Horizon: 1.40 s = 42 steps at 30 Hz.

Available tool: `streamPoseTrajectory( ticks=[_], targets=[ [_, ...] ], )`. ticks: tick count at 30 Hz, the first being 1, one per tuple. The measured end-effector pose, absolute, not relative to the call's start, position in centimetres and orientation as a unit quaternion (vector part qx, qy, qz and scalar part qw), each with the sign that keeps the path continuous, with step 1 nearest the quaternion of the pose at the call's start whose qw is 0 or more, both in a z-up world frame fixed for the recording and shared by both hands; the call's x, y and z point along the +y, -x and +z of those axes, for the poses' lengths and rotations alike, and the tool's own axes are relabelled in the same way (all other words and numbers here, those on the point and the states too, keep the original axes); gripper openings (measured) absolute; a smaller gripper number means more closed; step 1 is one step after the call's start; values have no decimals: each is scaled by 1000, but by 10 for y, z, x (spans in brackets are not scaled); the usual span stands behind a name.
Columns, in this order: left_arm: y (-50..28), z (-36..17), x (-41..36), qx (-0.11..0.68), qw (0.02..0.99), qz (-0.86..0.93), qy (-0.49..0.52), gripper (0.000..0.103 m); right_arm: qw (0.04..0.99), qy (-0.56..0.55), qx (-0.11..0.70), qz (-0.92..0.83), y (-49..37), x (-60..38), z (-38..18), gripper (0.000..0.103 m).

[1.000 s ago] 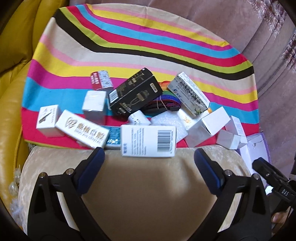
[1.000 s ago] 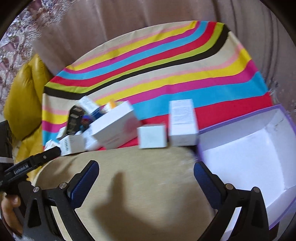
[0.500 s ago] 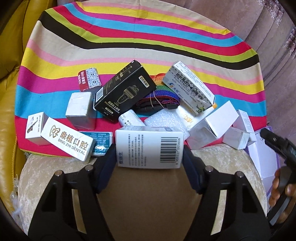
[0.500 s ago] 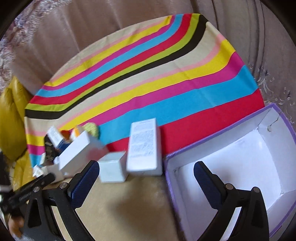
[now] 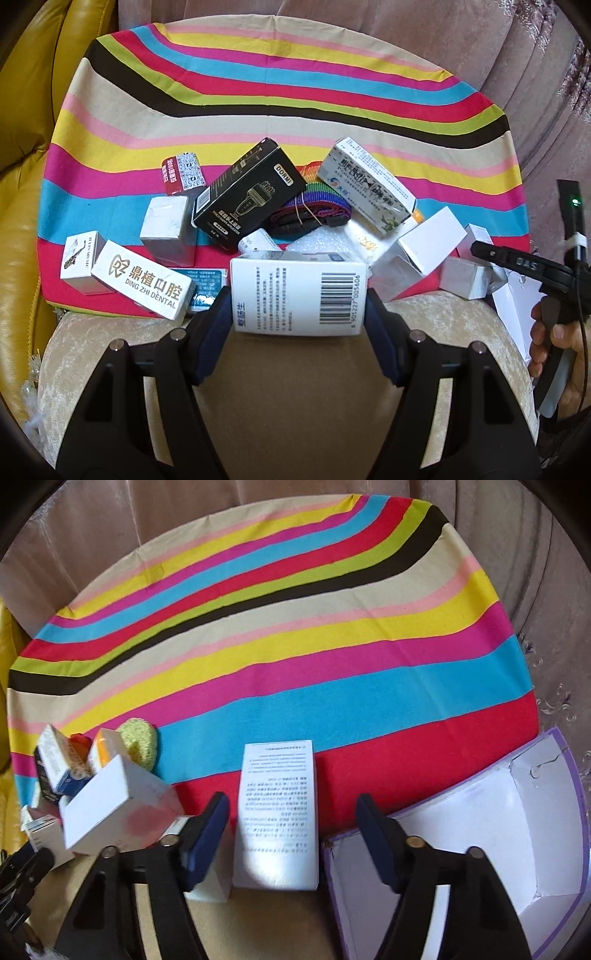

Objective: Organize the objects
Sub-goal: 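Carry both boxes into the purple-rimmed storage box and open both grippers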

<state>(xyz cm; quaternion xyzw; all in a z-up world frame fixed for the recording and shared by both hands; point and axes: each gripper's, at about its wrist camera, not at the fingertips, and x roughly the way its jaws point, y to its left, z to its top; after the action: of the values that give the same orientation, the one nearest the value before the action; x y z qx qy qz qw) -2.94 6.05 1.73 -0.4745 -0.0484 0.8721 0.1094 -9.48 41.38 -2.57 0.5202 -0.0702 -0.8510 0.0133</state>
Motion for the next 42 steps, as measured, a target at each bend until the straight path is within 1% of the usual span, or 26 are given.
streamPoseTrajectory(
  ticks=[2, 3, 4, 11, 19, 24, 33, 38, 42],
  targets=[
    [27, 19, 62, -46, 109, 876, 468, 72, 15, -525, -71, -848, 97, 413, -29, 52],
    [27, 20, 63, -45, 108, 877, 466, 72, 19, -525, -73, -848, 96, 413, -30, 44],
    [27, 21, 63, -45, 109, 879, 463, 72, 22, -521, -76, -850, 95, 412, -28, 43],
    [24, 27, 63, -49, 120, 884, 450, 72, 2, -458, -114, -882, 64, 431, -4, 43],
    [9, 38, 87, -50, 164, 885, 433, 72, -44, -437, -137, -888, 13, 462, 3, 43],
    [-1, 44, 124, -42, 218, 876, 429, 72, -84, -433, -136, -887, -17, 477, 2, 43],
    [-12, 44, 202, -37, 319, 837, 444, 72, -119, -436, -133, -882, -50, 498, 3, 43],
    [-9, 41, 237, -48, 352, 814, 460, 72, -136, -441, -129, -878, -63, 518, -2, 43],
    [-14, 38, 263, -37, 375, 799, 468, 72, -151, -449, -140, -870, -73, 535, -11, 43]
  ],
)
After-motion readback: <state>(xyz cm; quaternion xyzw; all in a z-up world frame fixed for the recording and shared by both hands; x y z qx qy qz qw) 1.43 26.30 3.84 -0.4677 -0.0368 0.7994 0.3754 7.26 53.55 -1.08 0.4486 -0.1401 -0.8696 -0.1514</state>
